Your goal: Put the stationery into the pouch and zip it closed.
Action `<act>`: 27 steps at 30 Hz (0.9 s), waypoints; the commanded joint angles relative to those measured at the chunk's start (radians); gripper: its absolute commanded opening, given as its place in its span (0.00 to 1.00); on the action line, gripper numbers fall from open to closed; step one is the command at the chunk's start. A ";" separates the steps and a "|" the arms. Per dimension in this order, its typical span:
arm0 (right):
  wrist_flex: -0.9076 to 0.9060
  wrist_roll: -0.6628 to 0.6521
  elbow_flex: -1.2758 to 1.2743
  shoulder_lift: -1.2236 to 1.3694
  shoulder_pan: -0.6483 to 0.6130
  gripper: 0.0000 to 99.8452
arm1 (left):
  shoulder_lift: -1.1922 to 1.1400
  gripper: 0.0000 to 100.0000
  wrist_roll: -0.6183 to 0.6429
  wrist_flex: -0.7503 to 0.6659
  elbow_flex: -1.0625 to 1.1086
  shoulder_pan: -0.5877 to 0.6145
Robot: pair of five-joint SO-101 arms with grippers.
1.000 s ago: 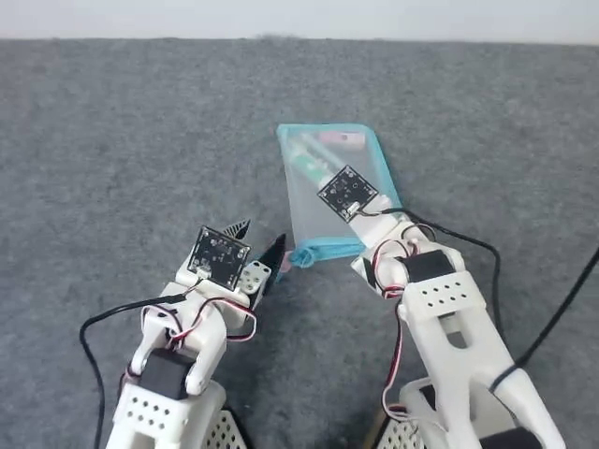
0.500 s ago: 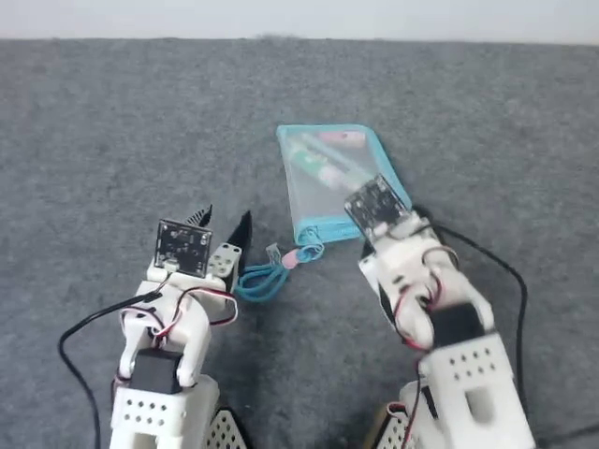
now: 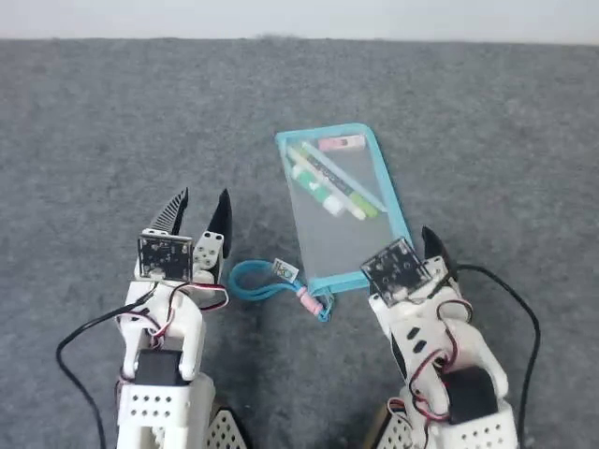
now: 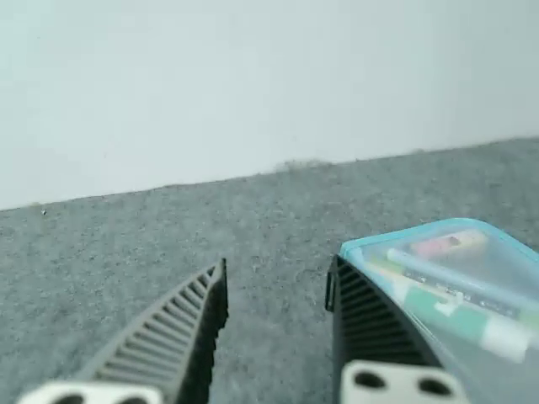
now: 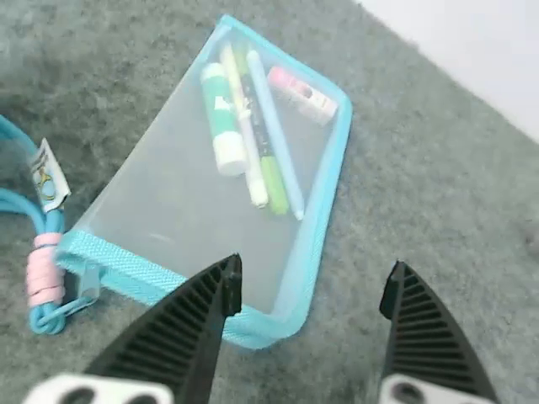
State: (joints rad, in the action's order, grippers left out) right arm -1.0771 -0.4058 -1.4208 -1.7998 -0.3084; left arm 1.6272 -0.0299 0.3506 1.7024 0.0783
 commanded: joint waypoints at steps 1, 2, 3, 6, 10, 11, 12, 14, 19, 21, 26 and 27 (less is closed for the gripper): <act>0.019 0.008 -0.035 -0.013 0.061 0.26 | 0.021 0.18 0.018 -0.040 -0.010 -0.005; 0.024 0.008 -0.049 -0.005 0.085 0.26 | 0.021 0.18 0.018 -0.040 -0.010 -0.005; 0.024 0.008 -0.064 -0.005 0.113 0.26 | 0.021 0.18 0.018 -0.040 -0.010 -0.005; 0.010 0.012 -0.110 -0.015 0.196 0.26 | 0.015 0.18 0.015 0.034 -0.010 0.003; -0.059 0.009 -0.175 -0.015 0.263 0.24 | 0.020 0.18 0.015 0.318 -0.010 0.003; -0.068 0.009 -0.192 -0.015 0.278 0.21 | 0.021 0.18 0.014 0.396 -0.010 0.003; -0.071 0.009 -0.212 -0.015 0.292 0.17 | 0.021 0.18 0.014 0.463 -0.010 0.003; -0.067 0.009 -0.255 -0.016 0.321 0.08 | 0.021 0.18 0.014 0.560 -0.010 0.003; -0.116 0.009 -0.262 -0.015 0.400 0.05 | 0.021 0.18 0.014 0.678 -0.010 0.003; -0.137 0.009 -0.262 -0.015 0.430 0.06 | 0.021 0.18 0.014 0.678 -0.010 0.003; -0.226 0.009 -0.262 -0.015 0.544 0.06 | 0.021 0.18 0.014 0.678 -0.010 0.003; -0.236 0.009 -0.262 -0.015 0.576 0.06 | 0.021 0.18 0.014 0.678 -0.010 0.003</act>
State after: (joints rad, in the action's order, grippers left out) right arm -1.2720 -0.4043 -1.6617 -1.7967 0.1949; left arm 1.6272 -0.0284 1.0257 1.7024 0.0767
